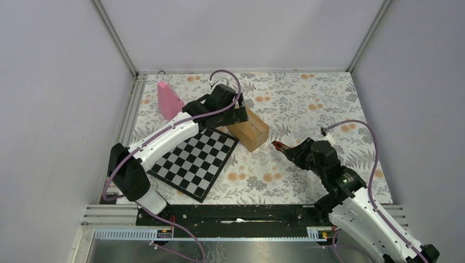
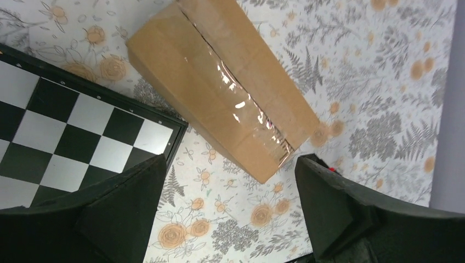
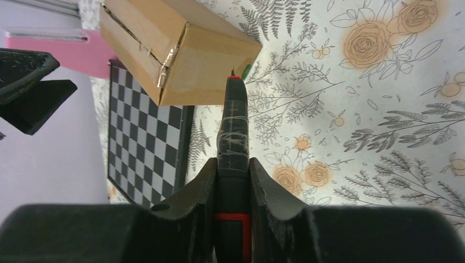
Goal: Unpack the express box
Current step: Cut the express box at the center of the board.
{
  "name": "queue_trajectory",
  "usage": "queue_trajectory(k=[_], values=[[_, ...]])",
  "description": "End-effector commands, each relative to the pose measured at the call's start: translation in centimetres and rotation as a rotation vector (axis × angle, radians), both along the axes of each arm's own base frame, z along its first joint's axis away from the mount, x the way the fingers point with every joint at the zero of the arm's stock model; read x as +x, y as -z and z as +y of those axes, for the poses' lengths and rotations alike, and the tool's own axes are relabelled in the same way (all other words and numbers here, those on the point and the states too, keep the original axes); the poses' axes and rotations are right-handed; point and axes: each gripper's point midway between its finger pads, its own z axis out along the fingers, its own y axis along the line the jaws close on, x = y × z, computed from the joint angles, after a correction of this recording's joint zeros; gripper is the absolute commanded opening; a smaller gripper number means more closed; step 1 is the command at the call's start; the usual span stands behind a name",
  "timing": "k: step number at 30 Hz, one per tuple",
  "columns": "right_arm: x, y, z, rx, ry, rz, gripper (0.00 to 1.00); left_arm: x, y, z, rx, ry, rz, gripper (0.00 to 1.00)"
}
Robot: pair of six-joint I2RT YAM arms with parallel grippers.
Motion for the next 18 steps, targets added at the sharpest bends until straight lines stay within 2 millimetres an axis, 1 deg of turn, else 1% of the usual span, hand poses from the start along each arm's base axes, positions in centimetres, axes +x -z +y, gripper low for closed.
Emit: queue_trajectory(k=[1, 4, 7, 10, 14, 18], values=[[1.3, -2.1, -0.6, -0.092, -0.017, -0.053, 0.0, -1.8, 1.6, -0.5, 0.058, 0.06, 0.056, 0.95], [2.3, -1.2, -0.6, -0.123, -0.056, -0.02, 0.0, -3.3, 2.7, -2.1, 0.001, 0.075, 0.09, 0.94], [3.5, -1.0, -0.5, -0.13, -0.089, -0.001, 0.0, -4.2, 3.3, -3.6, -0.037, 0.113, 0.113, 0.91], [4.6, -1.3, -0.4, -0.17, -0.111, 0.003, 0.0, -5.1, 3.8, -4.4, -0.041, 0.147, 0.13, 0.79], [5.8, -2.0, 0.1, -0.187, -0.124, -0.012, 0.0, -6.4, 5.3, -5.0, -0.067, 0.153, 0.18, 0.66], [6.6, -1.9, 0.0, -0.218, -0.121, -0.01, 0.0, -6.8, 6.7, -6.2, -0.119, 0.142, 0.234, 0.5]])
